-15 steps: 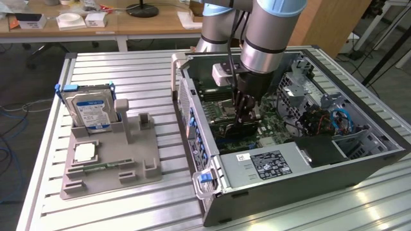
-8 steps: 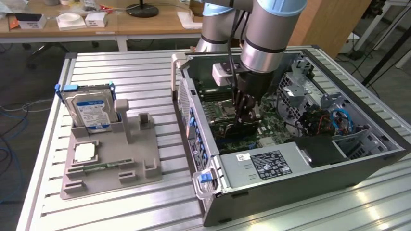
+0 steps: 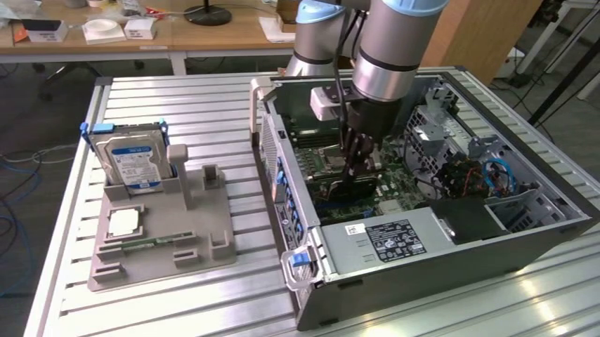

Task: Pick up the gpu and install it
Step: 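Press down on the gpu until it lock into place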

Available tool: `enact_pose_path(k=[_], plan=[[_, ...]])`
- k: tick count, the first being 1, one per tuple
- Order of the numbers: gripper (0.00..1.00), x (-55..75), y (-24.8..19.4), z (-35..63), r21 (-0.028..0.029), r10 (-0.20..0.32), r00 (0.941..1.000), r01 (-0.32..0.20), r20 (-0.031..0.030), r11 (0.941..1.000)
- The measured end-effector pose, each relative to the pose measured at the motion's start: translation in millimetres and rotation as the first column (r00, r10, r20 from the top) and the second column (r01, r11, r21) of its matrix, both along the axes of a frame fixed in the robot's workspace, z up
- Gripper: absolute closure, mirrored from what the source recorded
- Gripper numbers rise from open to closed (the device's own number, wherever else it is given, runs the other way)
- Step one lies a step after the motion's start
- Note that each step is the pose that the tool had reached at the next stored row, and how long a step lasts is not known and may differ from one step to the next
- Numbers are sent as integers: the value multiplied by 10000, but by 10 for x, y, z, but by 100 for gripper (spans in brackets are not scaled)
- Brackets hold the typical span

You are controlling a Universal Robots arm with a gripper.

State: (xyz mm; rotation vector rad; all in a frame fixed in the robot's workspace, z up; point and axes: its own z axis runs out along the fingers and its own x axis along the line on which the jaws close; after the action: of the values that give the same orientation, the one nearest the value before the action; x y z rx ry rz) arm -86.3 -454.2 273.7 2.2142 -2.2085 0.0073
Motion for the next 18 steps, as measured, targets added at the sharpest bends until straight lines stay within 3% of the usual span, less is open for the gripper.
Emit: enact_pose_path(k=[11, 18], plan=[[89, -259, 0, 84, -1, 0, 10000, 0, -11, 10000], [89, -368, 0, 175, 2, 0, 10000, 0, -81, 10000]])
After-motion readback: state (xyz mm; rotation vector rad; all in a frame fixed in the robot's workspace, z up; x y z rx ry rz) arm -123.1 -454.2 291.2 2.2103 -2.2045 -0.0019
